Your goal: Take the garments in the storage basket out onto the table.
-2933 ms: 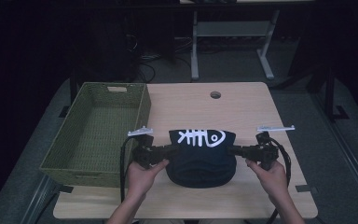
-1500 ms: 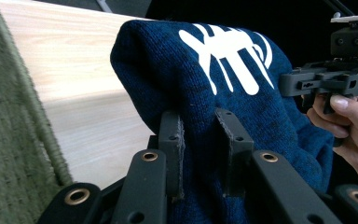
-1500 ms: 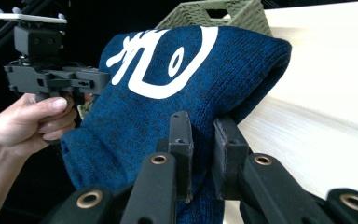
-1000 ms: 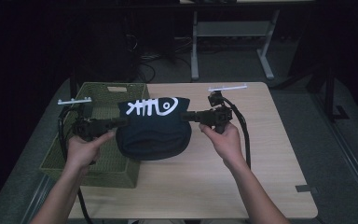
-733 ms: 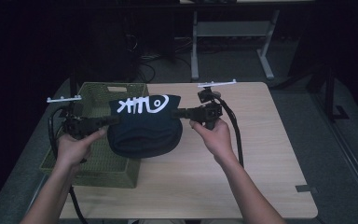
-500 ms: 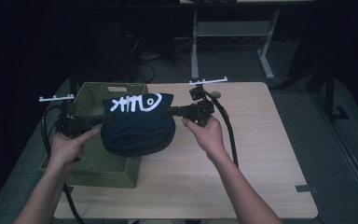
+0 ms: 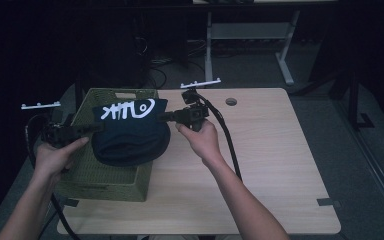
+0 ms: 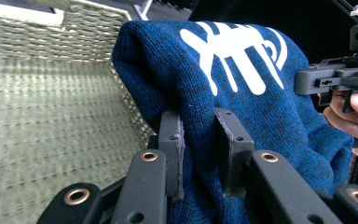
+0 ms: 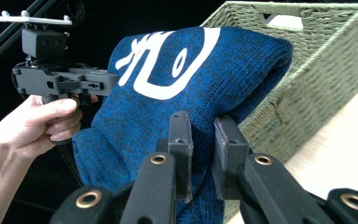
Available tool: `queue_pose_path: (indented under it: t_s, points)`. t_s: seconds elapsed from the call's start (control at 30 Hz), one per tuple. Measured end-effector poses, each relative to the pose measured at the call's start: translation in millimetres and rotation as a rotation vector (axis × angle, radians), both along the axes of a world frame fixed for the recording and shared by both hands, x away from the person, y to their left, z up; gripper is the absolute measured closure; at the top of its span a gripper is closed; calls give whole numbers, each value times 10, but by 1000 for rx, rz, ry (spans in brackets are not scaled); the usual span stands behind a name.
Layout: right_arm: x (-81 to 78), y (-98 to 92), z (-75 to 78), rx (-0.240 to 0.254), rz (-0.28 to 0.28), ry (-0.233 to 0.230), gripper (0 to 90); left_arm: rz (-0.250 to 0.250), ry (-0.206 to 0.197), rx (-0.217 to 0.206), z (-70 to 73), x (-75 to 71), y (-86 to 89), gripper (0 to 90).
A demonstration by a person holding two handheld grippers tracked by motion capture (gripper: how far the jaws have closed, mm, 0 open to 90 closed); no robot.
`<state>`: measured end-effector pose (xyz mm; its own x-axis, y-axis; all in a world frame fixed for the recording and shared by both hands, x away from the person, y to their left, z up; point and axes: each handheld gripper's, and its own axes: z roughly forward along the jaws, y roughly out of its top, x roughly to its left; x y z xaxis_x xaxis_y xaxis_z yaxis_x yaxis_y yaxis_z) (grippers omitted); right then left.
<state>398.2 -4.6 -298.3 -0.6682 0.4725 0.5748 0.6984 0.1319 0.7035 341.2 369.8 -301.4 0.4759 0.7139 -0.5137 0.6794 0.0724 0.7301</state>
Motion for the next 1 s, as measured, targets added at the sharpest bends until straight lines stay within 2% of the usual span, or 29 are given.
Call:
queue_pose_path:
  t_s: [0.33,0.63,1.0]
  points:
    - [89,325,-78,-8,15,8,788,49,29,13,-110,44,265,745]
    - [155,637,-200,2,36,37,788,97,47,31,-164,41,548,746]
    - [245,938,-369,-15,36,55,786,137,74,60,-304,83,762,747]
